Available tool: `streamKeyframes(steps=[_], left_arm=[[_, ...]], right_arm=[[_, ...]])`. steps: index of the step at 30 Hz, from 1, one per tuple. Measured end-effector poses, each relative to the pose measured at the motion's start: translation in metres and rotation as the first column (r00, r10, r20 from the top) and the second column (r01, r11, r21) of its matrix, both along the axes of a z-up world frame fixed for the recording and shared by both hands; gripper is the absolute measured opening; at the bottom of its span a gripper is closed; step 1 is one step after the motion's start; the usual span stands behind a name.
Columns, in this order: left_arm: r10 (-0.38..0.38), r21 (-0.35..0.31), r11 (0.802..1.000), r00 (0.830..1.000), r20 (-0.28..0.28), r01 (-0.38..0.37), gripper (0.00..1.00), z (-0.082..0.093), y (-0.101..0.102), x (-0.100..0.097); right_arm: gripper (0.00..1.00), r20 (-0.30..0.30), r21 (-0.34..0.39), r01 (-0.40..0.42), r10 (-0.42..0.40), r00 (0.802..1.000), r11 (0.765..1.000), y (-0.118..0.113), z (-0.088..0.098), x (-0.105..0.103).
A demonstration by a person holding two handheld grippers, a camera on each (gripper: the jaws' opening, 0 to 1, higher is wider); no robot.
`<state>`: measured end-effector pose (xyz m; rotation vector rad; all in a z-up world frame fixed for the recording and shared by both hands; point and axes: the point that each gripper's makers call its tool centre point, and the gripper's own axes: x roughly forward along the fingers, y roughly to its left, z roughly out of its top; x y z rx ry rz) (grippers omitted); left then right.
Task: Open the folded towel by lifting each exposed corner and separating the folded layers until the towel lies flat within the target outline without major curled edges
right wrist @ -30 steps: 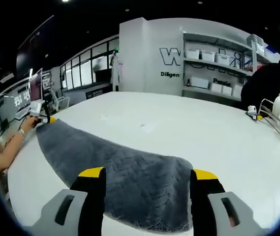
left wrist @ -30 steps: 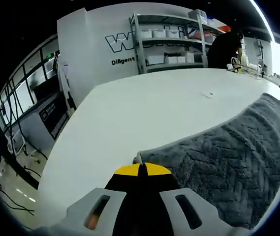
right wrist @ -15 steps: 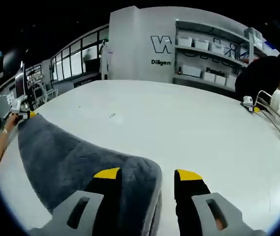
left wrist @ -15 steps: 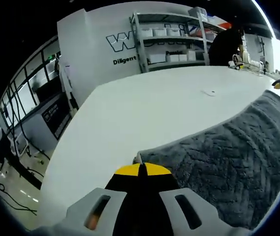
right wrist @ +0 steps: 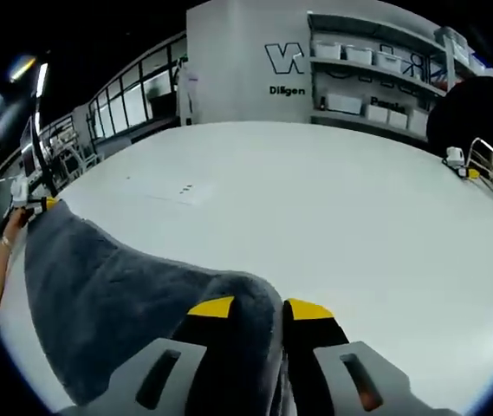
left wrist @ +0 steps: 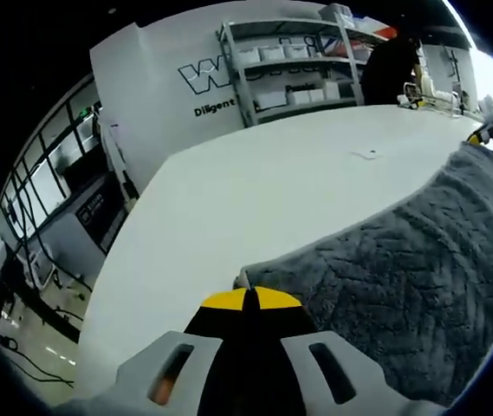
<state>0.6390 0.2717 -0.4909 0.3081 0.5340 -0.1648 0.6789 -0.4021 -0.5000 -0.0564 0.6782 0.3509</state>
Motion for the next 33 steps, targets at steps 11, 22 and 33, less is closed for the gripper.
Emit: streamKeyframes(steps=[11,22,33], left_arm=[[0.012,-0.009,1.000,1.000,0.008,-0.012,0.00,0.003,-0.002,-0.004],[0.013,-0.101,0.995,0.993,0.118,-0.001,0.00,0.050,-0.005,-0.022],[0.017,-0.205,0.978,0.979,0.202,0.025,0.00,0.076,0.000,-0.050]], right_arm=[[0.03,0.123,-0.090,-0.033,0.044,0.991,0.995,0.005,0.022,-0.009],[0.02,0.320,-0.106,-0.001,0.035,0.947,0.994,0.000,0.080,-0.032],[0.02,0.414,-0.115,0.015,0.035,0.910,0.993,-0.007,0.111,-0.056]])
